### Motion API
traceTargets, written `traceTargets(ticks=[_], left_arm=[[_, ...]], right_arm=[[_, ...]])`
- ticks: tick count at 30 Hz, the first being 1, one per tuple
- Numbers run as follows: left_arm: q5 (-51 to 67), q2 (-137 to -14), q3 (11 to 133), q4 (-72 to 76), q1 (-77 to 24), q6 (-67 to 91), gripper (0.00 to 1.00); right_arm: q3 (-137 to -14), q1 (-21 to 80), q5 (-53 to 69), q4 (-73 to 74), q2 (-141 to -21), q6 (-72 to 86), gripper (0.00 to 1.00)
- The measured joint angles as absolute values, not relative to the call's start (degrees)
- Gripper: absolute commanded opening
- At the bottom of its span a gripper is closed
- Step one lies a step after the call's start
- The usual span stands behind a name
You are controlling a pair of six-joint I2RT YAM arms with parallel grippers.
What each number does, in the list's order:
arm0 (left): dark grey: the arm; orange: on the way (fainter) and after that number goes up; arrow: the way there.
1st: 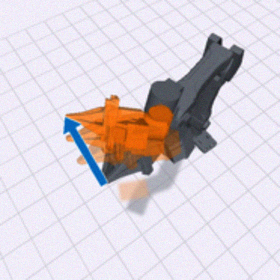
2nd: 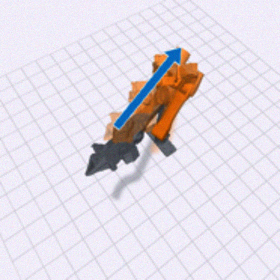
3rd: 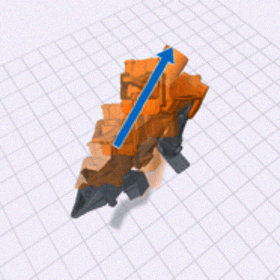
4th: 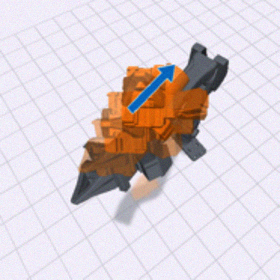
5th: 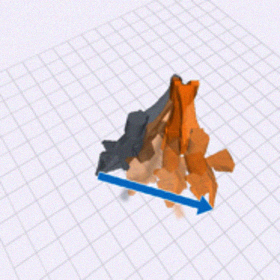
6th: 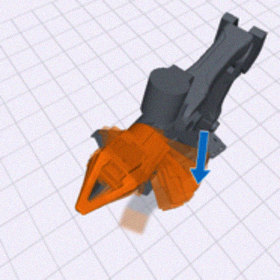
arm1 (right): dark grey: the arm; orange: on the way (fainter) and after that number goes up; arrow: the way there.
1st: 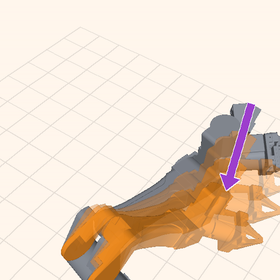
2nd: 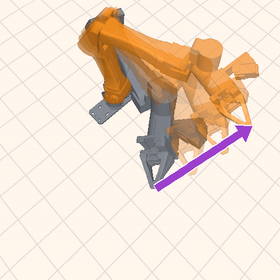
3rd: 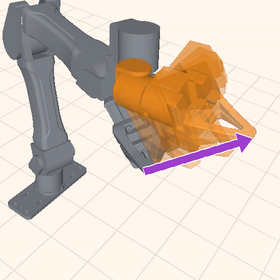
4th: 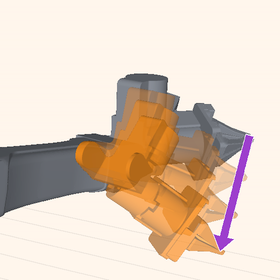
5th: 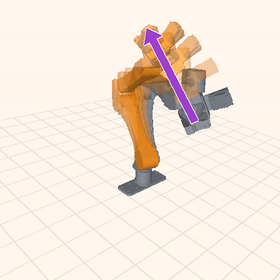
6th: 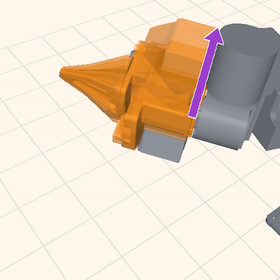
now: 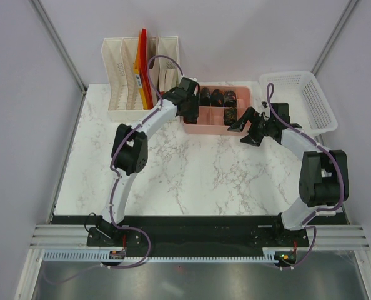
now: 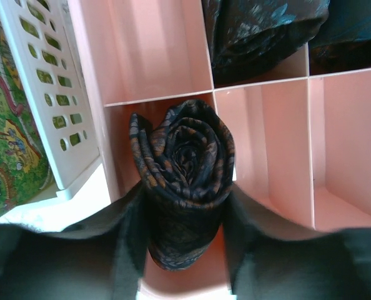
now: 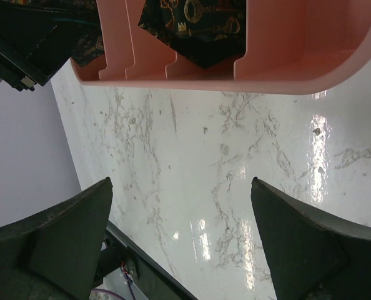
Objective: Roll the ties
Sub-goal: Place the tie in the storage box.
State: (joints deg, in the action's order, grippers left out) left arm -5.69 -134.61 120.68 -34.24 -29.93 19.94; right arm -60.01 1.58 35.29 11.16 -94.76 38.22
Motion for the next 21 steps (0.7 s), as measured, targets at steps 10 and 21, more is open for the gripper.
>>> traceTargets(ticks=[10, 21], left_arm=[[-6.4, -134.6, 121.4, -34.1, -30.0, 19.4, 0.60], [-7.2, -134.5, 121.6, -34.1, -30.5, 18.9, 0.66]], right_arm=[[-59.8, 1.6, 35.3, 11.2, -94.8, 38.7, 0.98], [-59.5, 1.5, 35.3, 11.1, -94.8, 39.3, 0.98]])
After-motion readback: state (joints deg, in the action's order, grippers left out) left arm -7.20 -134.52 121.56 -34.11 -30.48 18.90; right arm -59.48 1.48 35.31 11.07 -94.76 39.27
